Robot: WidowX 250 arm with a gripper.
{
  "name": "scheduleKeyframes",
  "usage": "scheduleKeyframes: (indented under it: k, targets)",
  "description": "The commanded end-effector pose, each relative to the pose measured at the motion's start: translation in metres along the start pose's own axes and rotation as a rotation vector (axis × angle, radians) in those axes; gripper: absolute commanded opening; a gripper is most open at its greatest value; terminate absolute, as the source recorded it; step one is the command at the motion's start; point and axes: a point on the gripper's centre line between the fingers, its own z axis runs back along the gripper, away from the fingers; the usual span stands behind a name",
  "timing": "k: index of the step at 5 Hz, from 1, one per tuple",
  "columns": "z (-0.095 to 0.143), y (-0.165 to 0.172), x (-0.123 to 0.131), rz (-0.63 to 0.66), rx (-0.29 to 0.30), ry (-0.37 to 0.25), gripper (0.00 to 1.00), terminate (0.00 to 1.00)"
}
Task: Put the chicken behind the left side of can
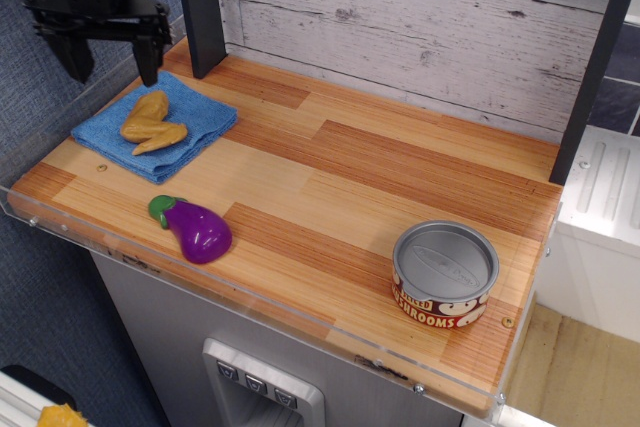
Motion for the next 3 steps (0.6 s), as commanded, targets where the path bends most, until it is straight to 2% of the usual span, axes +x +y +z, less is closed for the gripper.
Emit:
scheduleKeyframes:
  k: [1,3]
  targets:
    - [-0.013,-0.004,0.028,-0.057,0.019,-0.017,1.0,0.0]
    - [-0.03,-0.007,0.035,-0.107,0.031,-0.005,1.0,0.0]
